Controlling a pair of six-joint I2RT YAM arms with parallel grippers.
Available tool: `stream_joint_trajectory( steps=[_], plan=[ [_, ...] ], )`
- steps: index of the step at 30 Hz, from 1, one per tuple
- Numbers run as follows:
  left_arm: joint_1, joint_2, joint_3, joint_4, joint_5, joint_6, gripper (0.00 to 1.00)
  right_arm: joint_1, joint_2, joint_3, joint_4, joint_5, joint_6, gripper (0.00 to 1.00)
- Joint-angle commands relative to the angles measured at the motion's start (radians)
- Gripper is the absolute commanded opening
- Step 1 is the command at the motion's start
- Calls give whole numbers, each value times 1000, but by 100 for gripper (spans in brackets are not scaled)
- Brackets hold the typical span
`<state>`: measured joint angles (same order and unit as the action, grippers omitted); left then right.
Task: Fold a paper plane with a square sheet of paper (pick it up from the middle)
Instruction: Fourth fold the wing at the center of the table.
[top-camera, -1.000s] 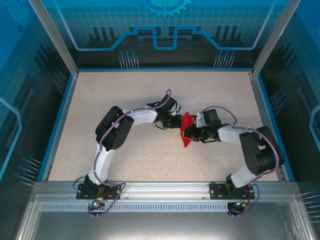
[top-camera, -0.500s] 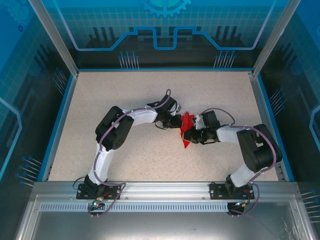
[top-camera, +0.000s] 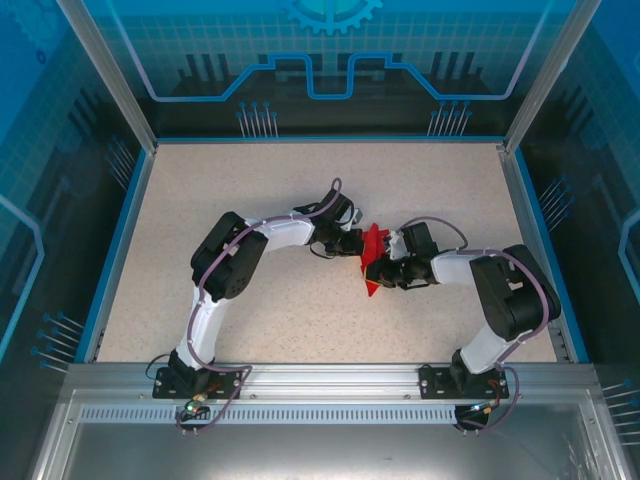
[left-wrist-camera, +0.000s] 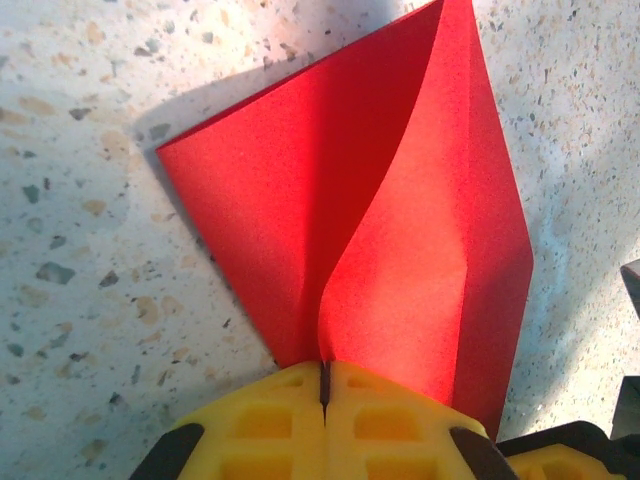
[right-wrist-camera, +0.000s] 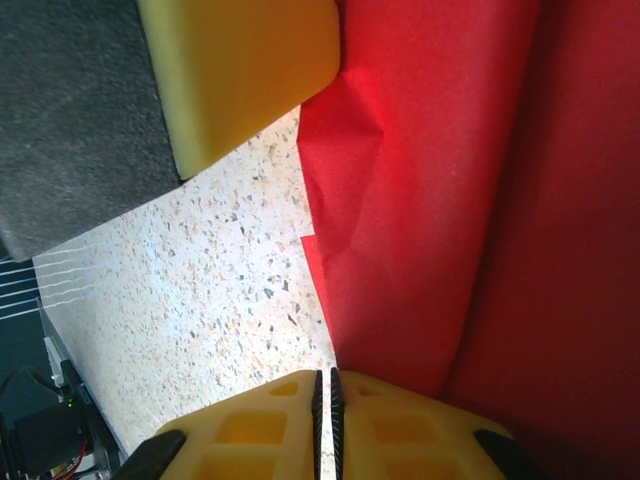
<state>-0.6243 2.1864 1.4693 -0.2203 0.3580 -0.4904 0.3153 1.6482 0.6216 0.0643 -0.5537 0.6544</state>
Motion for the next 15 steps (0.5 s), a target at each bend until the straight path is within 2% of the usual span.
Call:
stream_joint_trajectory(
  steps=[1, 15],
  plan=[
    [20, 44, 3, -41, -45, 31, 0, 19, 22, 12, -53, 19, -33, 13],
    [30, 46, 54, -77, -41, 45, 0, 30, 67, 12, -72, 46, -53, 13]
  ],
)
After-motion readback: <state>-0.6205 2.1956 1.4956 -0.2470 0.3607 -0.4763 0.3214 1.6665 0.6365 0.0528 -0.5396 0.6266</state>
